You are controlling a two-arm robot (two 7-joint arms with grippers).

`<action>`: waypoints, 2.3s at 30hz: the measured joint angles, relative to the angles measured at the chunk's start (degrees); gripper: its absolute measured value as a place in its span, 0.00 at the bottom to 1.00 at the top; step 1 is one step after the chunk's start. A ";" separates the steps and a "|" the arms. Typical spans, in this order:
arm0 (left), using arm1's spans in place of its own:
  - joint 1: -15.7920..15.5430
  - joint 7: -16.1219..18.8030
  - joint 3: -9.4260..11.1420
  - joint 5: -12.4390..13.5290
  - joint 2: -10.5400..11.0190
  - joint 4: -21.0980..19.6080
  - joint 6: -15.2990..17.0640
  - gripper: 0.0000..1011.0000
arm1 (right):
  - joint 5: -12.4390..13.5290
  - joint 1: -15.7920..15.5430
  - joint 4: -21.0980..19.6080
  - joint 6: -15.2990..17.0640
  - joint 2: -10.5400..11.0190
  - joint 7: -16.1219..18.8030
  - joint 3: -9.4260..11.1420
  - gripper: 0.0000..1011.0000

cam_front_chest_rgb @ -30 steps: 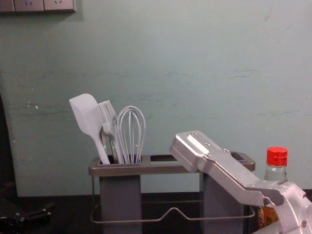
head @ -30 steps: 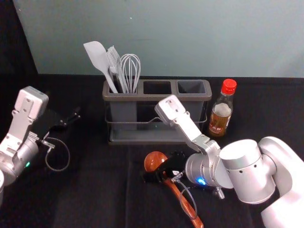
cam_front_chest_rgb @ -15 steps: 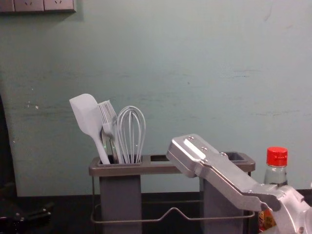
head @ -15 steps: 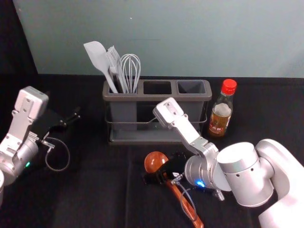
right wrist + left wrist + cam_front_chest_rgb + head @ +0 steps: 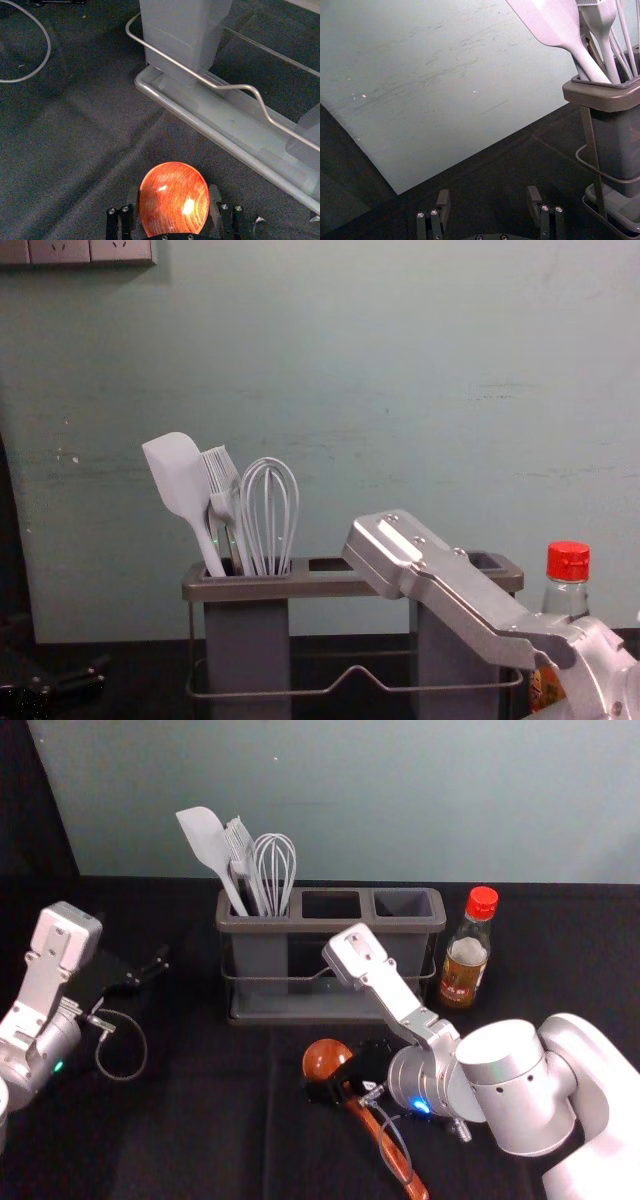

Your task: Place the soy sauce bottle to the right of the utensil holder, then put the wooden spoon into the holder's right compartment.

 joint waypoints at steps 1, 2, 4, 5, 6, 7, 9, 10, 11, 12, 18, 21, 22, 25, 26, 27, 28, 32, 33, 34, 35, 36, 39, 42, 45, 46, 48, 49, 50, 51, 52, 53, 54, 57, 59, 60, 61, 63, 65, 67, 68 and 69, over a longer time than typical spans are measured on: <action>0.00 0.00 0.00 0.00 0.00 0.00 0.00 0.99 | -0.11 -0.04 -0.03 0.02 -0.06 0.20 0.09 0.84; 0.00 0.00 0.00 0.00 0.00 0.00 0.00 0.99 | -0.19 -0.06 -0.06 0.04 -0.08 0.32 0.12 0.83; 0.00 0.00 0.00 0.00 0.00 0.00 0.00 0.99 | -0.34 -0.09 -0.16 0.10 -0.11 0.44 0.21 0.83; 0.00 0.00 0.00 0.00 0.00 0.00 0.00 0.99 | -0.41 -0.12 -0.24 0.12 -0.11 0.54 0.25 0.83; 0.00 0.00 0.00 0.00 0.00 0.00 0.00 0.99 | -0.46 -0.14 -0.34 0.18 -0.10 0.71 0.30 0.83; 0.00 0.00 0.00 0.00 0.00 0.00 0.00 0.99 | -0.55 -0.24 -0.73 0.34 -0.07 0.86 0.45 0.83; 0.00 0.00 0.00 0.00 0.00 0.00 0.00 0.99 | -0.64 -0.40 -1.40 0.49 0.07 1.17 0.62 0.83; 0.00 0.00 0.00 0.00 0.00 0.00 0.00 0.99 | -0.68 -0.52 -1.88 0.55 0.19 1.29 0.71 0.83; 0.00 0.00 0.00 0.00 0.00 0.00 0.00 0.99 | -0.73 -0.79 -2.95 0.72 0.49 1.64 0.93 0.83; -0.01 0.00 0.00 0.00 0.00 0.00 0.00 0.99 | -0.74 -0.98 -3.60 0.78 0.66 1.80 1.06 0.83; 0.00 0.00 0.00 0.00 0.00 0.00 0.00 0.99 | -0.68 -2.78 -9.75 0.84 2.68 3.70 2.26 0.83; 0.00 0.00 0.00 0.00 0.00 0.00 0.00 0.99 | -0.63 -4.10 -13.28 0.13 3.79 4.45 3.25 0.83; 0.00 0.00 0.00 0.00 0.00 0.00 0.00 0.99 | -0.68 -4.88 -15.03 -0.74 4.40 4.67 3.77 0.83; 0.00 0.00 0.00 0.00 0.00 0.00 0.00 0.99 | -0.69 -5.95 -17.23 -2.30 5.25 5.08 4.70 0.83; 0.00 0.00 0.00 0.00 0.00 0.00 0.00 0.99 | -0.63 -6.77 -18.51 -3.50 5.65 5.33 5.54 0.83; 0.00 0.00 0.00 0.00 0.00 0.00 0.00 0.99 | -0.54 -7.14 -19.06 -4.14 5.77 5.40 5.98 0.83; 0.00 0.00 0.00 0.00 0.00 0.00 0.00 0.99 | -0.48 -7.54 -19.60 -4.74 5.85 5.46 6.53 0.83; 0.00 0.00 0.00 0.00 0.00 0.00 0.00 0.99 | 0.40 -9.91 -21.66 -9.45 6.04 5.42 9.44 0.83; 0.00 0.00 0.00 0.00 0.00 0.00 0.00 0.99 | 0.67 -10.33 -21.85 -10.47 6.06 5.41 9.90 0.83; 0.00 0.00 0.00 0.00 0.00 0.00 0.00 0.99 | 1.00 -10.74 -21.97 -11.61 6.08 5.40 10.36 0.83; 0.00 0.00 0.00 0.00 0.00 0.00 0.00 0.99 | 1.62 -11.46 -22.14 -13.83 6.15 5.29 11.32 0.83; 0.00 0.00 0.00 0.00 0.00 0.00 0.00 0.99 | 1.92 -11.81 -22.19 -14.84 6.15 5.16 11.72 0.83; 0.00 0.00 0.00 0.00 0.00 0.00 0.00 0.99 | 3.12 -12.99 -22.17 -18.76 6.06 4.51 13.15 0.83; 0.00 0.00 0.00 0.00 0.00 0.00 0.00 0.99 | 4.33 -14.14 -21.55 -23.51 5.83 3.99 14.53 0.83; 0.00 0.00 0.00 0.00 0.00 0.00 0.00 0.99 | 4.89 -14.63 -20.94 -26.95 5.66 3.45 15.23 0.83; 0.00 0.00 0.00 0.00 0.00 0.00 0.00 0.99 | 4.86 -14.88 -20.60 -29.26 5.53 2.68 15.47 0.83; 0.00 0.00 0.00 0.00 0.00 0.00 0.00 0.99 | 4.49 -15.06 -20.12 -32.54 5.34 1.50 15.63 0.83; 0.00 0.00 0.00 0.00 0.00 0.00 0.00 0.99 | 4.31 -15.08 -19.98 -33.51 5.25 1.03 15.64 0.83; 0.00 0.00 0.00 0.00 0.00 0.00 0.00 0.99 | 4.12 -15.10 -19.84 -34.50 5.14 0.47 15.67 0.83; 0.00 0.00 0.00 0.00 0.00 0.00 0.00 0.99 | 3.71 -15.24 -19.50 -36.77 4.76 -0.67 15.76 0.83; 0.00 0.00 0.00 0.00 0.00 0.00 0.00 0.99 | 3.48 -15.33 -19.36 -37.71 4.57 -1.20 15.77 0.83; 0.00 0.00 0.00 0.00 0.00 0.00 0.00 0.99 | 3.06 -15.49 -19.10 -39.34 4.23 -2.12 15.80 0.83; 0.00 0.00 0.00 0.00 0.00 0.00 0.00 0.99 | 2.81 -15.63 -18.88 -40.46 3.94 -2.65 15.83 0.83; 0.00 0.00 0.00 0.00 0.00 0.00 0.00 0.99 | 1.34 -16.20 -17.74 -45.80 2.53 -5.16 15.96 0.83; 0.00 0.00 0.00 0.00 0.00 0.00 0.00 0.99 | 0.53 -16.40 -16.96 -48.75 1.57 -6.36 16.07 0.83; 0.00 0.00 0.00 0.00 0.00 0.00 0.00 0.99 | 0.38 -16.41 -16.71 -49.55 1.27 -6.57 16.14 0.83; 0.00 0.00 0.00 0.00 0.00 0.00 0.00 0.99 | 0.13 -16.41 -16.29 -50.92 0.74 -6.93 16.27 0.83; 0.00 0.00 0.00 0.00 0.00 0.00 0.00 0.99 | -0.16 -16.33 -15.83 -52.19 0.07 -7.28 16.42 0.83; 0.00 0.00 0.00 0.00 0.00 0.00 0.00 0.99 | -0.61 -16.20 -15.56 -52.98 -0.38 -7.67 16.43 0.83; 0.00 0.00 0.00 0.00 0.00 0.00 0.00 0.99 | -1.64 -16.00 -15.13 -54.60 -1.03 -8.30 16.42 0.83; 0.00 0.00 0.00 0.00 0.00 0.00 0.00 0.99 | -1.96 -15.95 -15.01 -55.06 -1.24 -8.50 16.40 0.83; 0.00 0.00 0.00 0.00 0.00 0.00 0.00 0.99 | -2.23 -15.86 -14.90 -55.37 -1.42 -8.59 16.39 0.83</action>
